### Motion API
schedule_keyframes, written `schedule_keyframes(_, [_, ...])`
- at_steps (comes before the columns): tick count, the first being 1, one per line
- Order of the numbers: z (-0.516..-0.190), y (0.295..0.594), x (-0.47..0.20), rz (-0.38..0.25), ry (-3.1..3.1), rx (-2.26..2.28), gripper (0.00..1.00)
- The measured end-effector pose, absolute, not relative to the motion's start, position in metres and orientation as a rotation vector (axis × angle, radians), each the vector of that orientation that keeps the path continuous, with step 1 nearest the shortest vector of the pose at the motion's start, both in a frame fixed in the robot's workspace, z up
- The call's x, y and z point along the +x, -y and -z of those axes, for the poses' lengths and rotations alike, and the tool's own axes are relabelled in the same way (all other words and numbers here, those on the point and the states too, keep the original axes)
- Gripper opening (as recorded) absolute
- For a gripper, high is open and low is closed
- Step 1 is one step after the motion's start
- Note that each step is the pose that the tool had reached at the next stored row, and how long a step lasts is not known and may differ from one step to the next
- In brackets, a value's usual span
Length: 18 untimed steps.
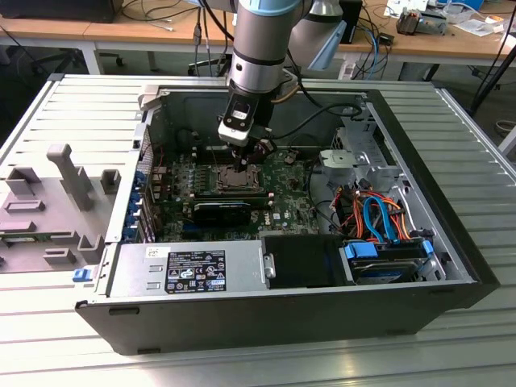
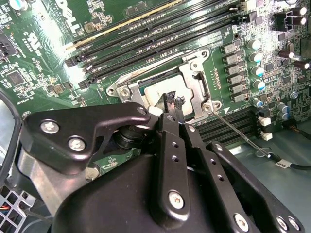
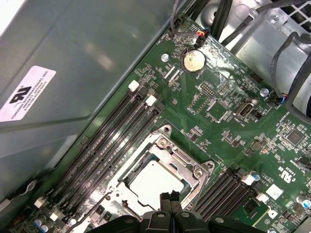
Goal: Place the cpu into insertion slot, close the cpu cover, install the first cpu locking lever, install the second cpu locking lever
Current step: 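Install the first cpu locking lever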
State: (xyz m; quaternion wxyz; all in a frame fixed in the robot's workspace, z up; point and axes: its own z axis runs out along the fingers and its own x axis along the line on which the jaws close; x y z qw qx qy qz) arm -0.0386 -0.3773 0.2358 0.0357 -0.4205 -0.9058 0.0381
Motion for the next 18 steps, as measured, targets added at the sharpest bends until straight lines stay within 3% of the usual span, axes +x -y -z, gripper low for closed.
schedule_keyframes(18, [-0.2358, 0.3773, -0.0386, -0.119, 2.804, -1.247, 0.11])
